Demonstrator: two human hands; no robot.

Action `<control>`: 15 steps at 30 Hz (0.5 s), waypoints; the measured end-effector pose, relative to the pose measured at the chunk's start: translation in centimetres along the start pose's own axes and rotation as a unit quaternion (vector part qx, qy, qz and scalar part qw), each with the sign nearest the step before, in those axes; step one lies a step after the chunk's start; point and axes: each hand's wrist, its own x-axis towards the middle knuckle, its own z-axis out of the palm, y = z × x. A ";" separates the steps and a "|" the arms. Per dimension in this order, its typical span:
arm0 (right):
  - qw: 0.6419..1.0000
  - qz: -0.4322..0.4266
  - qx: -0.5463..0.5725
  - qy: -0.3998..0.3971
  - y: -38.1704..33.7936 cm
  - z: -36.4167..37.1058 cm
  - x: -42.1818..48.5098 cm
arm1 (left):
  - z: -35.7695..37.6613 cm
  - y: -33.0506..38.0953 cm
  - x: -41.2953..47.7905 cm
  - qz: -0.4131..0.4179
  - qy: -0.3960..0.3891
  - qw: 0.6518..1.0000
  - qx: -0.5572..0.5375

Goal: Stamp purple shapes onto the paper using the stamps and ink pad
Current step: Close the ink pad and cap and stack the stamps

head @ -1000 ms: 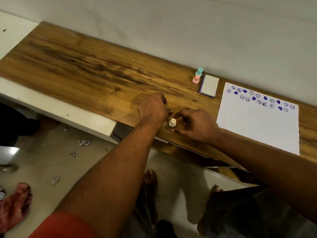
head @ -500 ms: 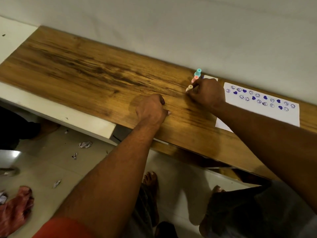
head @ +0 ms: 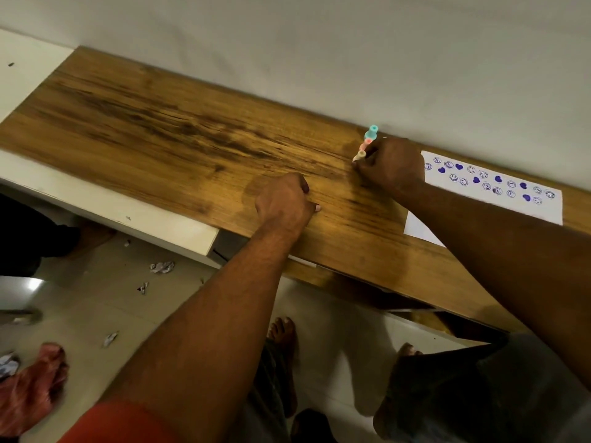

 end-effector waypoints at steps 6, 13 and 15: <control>0.996 0.015 0.058 0.067 1.1 -2.8 -1.9 | -0.2 0.2 -0.3 0.021 -0.006 1.000 0.015; 0.993 0.007 0.069 0.096 14.4 -6.5 -9.9 | 1.2 1.7 -2.3 0.145 -0.046 0.988 -0.003; 0.991 0.039 0.050 0.117 19.4 -7.4 -12.1 | 2.0 2.7 -3.0 0.183 -0.032 0.983 0.004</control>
